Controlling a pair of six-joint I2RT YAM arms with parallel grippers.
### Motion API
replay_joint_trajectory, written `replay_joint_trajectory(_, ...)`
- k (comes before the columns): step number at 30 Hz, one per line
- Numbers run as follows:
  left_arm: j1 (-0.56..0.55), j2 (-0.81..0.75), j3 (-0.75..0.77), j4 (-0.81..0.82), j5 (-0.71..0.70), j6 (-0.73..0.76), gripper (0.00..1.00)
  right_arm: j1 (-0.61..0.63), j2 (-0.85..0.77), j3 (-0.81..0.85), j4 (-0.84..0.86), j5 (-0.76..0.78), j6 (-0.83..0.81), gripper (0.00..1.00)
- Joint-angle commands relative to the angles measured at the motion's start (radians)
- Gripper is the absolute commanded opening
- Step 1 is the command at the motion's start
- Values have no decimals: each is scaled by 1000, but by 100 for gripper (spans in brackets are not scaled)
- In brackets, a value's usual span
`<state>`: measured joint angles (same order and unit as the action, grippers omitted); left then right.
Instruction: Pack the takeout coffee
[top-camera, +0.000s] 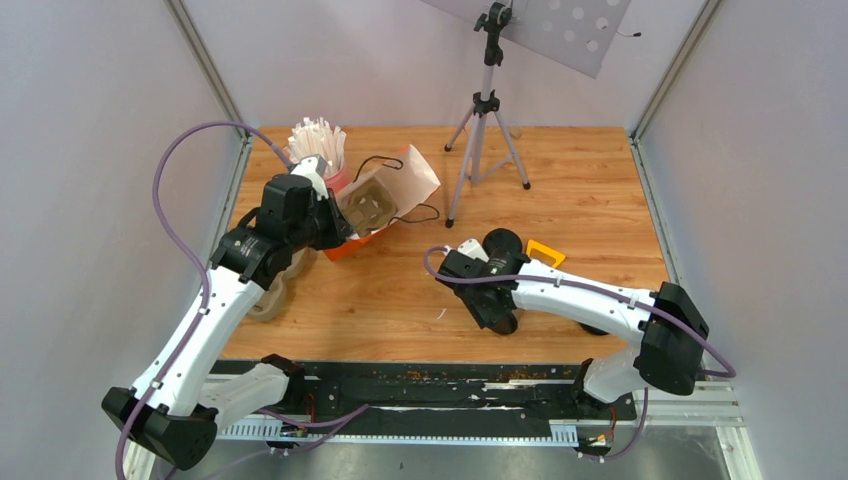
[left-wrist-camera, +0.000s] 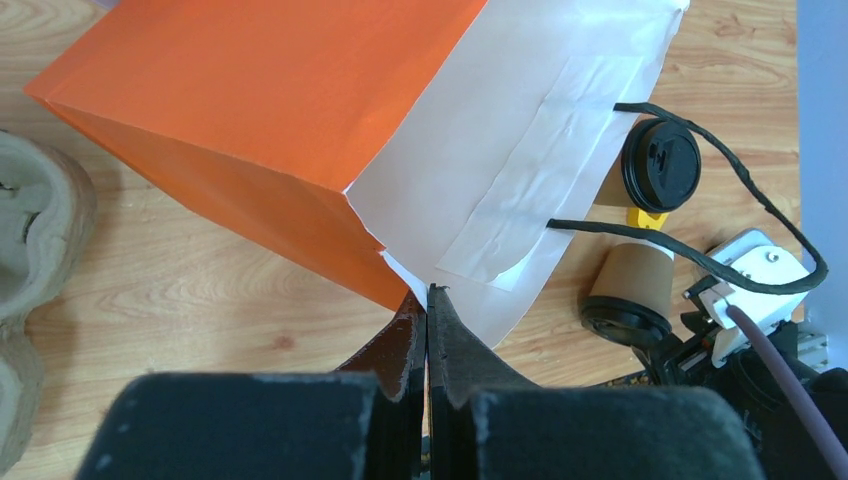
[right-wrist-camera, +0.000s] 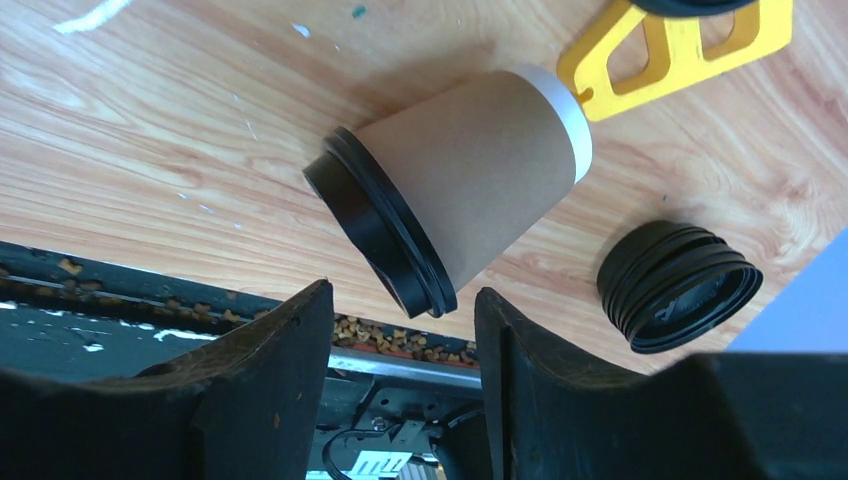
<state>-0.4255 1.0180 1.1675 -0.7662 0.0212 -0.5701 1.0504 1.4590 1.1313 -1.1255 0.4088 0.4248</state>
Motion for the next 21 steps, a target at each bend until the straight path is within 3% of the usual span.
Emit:
replay_joint_trajectory(1,-1,2,14,37,-2,13,0,-2,6,-31,-36,2,30,54)
replay_joint_trajectory(7,-1,-1,19,31,-10,15,0,-3,57,-34,-13,31,7,48)
replay_joint_trajectory(21,-1,-4,29,25,-18,21,0,-1,101,-23,2,97,-24,24)
